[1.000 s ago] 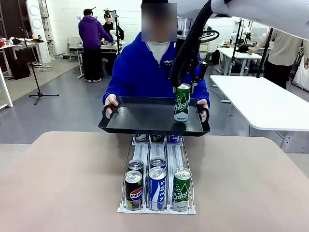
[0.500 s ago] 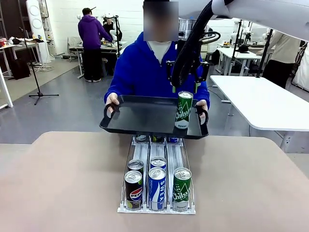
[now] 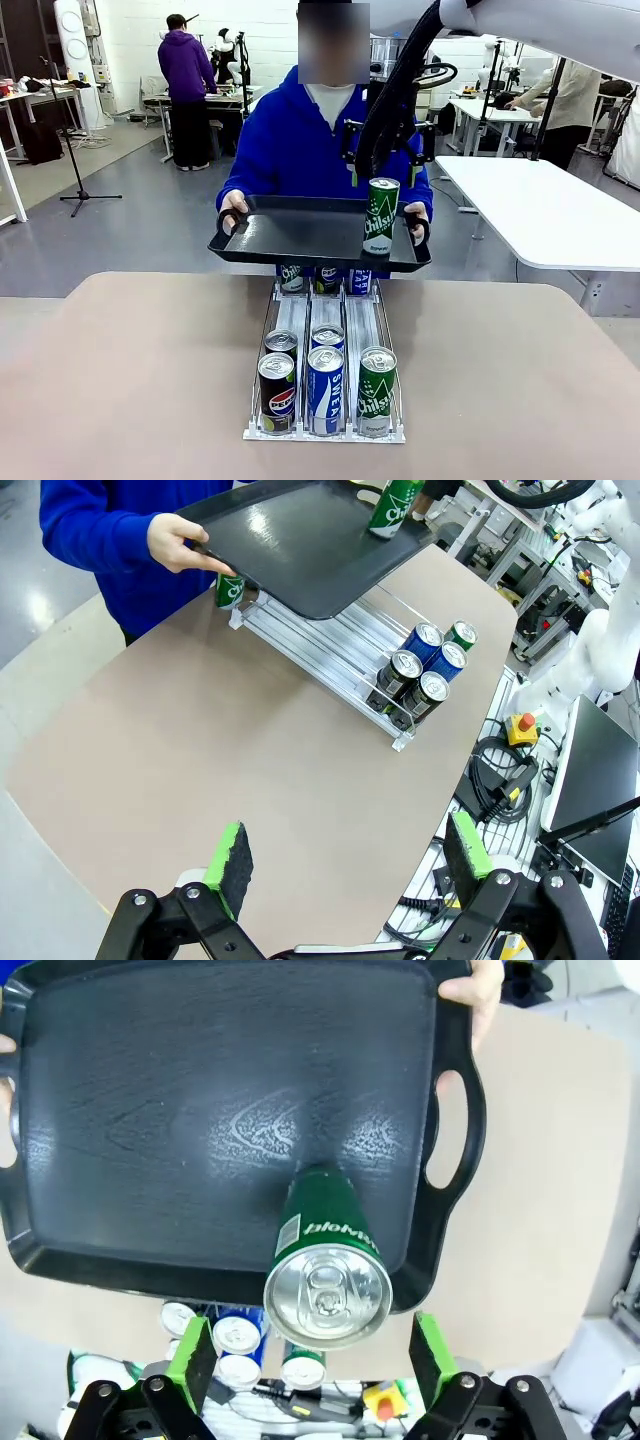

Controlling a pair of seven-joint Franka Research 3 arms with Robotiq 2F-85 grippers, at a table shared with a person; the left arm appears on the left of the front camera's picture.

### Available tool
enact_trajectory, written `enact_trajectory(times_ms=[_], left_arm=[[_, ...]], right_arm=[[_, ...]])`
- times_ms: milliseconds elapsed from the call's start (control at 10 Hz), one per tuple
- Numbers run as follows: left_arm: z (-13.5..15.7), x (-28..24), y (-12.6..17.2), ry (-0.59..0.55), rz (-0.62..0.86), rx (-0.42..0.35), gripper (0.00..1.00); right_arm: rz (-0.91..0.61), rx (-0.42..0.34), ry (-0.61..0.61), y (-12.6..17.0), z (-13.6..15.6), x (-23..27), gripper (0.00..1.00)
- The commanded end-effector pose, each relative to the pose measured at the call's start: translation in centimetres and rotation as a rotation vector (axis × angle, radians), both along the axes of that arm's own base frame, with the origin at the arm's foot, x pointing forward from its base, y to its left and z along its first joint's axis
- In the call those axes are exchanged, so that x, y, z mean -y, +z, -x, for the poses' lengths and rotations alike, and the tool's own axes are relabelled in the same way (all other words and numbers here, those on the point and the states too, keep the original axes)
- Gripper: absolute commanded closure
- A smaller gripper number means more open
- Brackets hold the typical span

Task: Retrieve and hand over the desired beverage to the person.
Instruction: Place the picked can on the Handle tray extended by the person.

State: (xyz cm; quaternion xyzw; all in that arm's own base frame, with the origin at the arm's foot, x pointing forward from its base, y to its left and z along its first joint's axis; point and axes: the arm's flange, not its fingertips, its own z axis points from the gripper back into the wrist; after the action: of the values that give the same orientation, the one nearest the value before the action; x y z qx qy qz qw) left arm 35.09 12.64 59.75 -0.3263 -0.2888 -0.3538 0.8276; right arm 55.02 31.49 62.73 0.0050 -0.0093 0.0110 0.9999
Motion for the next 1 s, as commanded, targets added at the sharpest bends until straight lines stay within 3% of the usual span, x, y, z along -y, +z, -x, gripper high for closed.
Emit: enact_trajectory(times_ms=[0, 200, 400, 600, 900], left_arm=[[0.0, -0.1, 0.1, -0.016, 0.014, 0.022, 0.00], [0.0, -0.1, 0.1, -0.016, 0.014, 0.022, 0.00], [0.0, -0.1, 0.1, -0.016, 0.014, 0.022, 0.00], [0.0, -0.1, 0.1, -0.016, 0.014, 0.022, 0.00], [0.0, -0.1, 0.1, -0.016, 0.014, 0.022, 0.00]], right_arm=[[-0.004, -0.013, 0.003, 0.9, 0.5, 0.6, 0.00], [0.045, -0.020, -0.026, 1.6, 3.3, 2.9, 0.00], [0.122, 0.004, -0.039, 1.6, 9.9, 8.8, 0.00], [0.085, 0.047, -0.058, 0.8, 15.3, 13.8, 0.00], [-0.031, 0.159, -0.012, -0.1, 20.8, 18.6, 0.00]])
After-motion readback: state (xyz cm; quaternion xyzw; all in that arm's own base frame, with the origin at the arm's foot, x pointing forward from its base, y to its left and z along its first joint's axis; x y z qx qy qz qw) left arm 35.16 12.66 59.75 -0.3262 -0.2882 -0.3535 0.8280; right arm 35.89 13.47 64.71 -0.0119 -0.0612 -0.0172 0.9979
